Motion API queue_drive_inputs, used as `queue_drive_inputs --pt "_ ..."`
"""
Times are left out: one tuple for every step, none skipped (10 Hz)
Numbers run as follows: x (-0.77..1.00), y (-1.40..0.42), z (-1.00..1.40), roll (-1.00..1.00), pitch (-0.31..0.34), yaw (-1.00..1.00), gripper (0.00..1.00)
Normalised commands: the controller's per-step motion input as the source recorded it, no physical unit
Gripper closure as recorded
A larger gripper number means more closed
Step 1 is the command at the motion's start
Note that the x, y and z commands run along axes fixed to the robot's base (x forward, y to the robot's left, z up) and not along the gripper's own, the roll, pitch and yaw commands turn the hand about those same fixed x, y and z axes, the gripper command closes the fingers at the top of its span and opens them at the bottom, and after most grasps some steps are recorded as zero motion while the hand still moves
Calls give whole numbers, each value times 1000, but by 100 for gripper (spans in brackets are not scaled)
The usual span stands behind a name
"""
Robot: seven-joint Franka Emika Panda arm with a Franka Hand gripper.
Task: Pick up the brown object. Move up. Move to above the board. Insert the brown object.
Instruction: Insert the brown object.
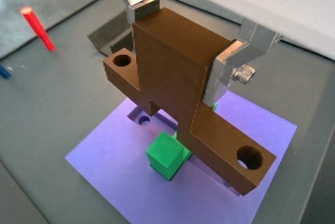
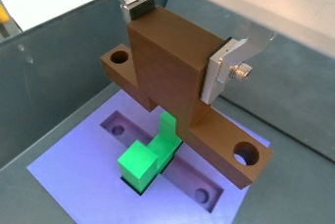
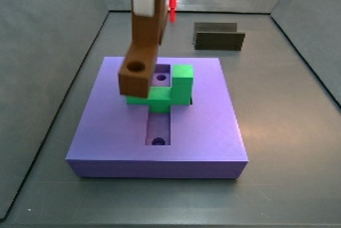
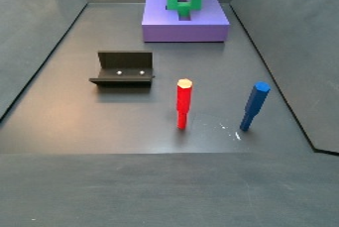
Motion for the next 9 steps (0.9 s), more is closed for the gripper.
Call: queue_drive_inputs --pt "151 0 -431 -100 0 46 100" --pt "69 0 -400 -44 0 94 100" --pt "66 -51 -380 -27 -10 126 100" --pt "97 -77 -346 0 -4 86 100" --pt "94 -100 -326 0 -14 91 100" --pt "100 -94 -326 0 -20 91 100" --pt "206 -57 -329 9 -29 60 100" --pt "217 0 -303 121 -26 0 100" --pt "137 0 -309 173 -34 0 100"
